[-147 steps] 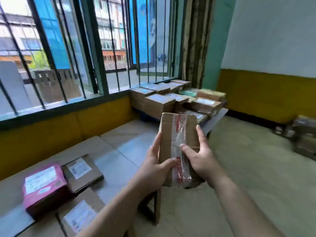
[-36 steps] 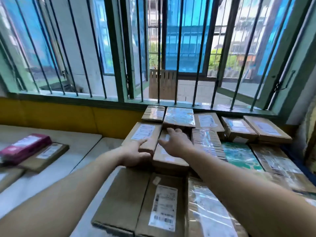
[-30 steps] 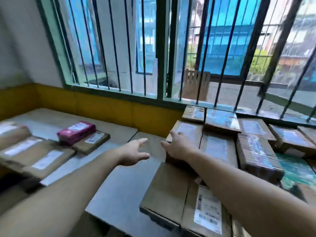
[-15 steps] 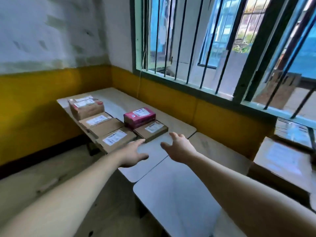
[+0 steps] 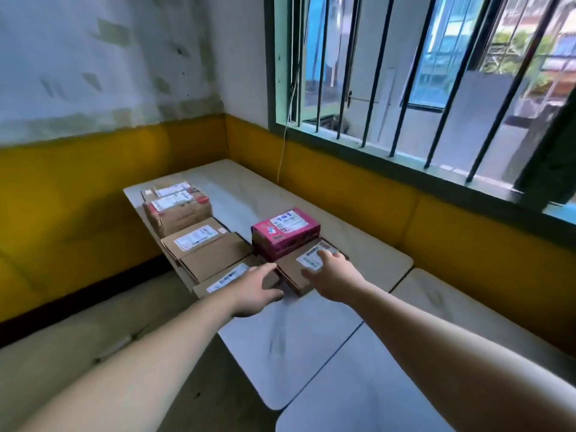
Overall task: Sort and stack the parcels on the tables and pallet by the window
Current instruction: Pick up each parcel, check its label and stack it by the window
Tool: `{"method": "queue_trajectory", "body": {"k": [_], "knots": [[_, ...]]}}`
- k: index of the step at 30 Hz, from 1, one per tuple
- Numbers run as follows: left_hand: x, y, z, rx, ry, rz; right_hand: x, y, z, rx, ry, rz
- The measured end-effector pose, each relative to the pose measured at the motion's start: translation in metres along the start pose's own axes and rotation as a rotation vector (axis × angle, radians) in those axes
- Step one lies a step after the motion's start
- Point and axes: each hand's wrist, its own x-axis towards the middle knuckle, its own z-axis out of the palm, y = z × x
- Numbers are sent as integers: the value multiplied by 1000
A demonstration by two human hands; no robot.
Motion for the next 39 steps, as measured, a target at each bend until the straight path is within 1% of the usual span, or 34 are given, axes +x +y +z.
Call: {"method": "queue_trajectory", "body": {"k": [5,9,14,17,21,28,32,35,37,39], "knots": [[58,-37,-39,9,-37,41,63,-40,19,26,28,64],[102,-77,-72,-23,-82,63,110,-76,44,80,35,171],[149,-107,-104,-9,-140,94,152,-97,63,125,30,283],[180,-116,-110,18,-168,100,171,-95,71,130,29,345],[224,-116,-108,180,-177,148,204,-79,75,160,45,393],[307,-108,-94,384,-230,155,268,-55,83,166,73,486],[343,-109,-85,467,-254,198,287,-42,92,132,31,521],[362,-112,-80,405,-282,175,293,-35,98,141,20,562],[374,-112,-75,274,-315,154,298,-35,102,136,23,566],[383,-113,-70,127,-342,179,303,-37,107,162,36,560]]}}
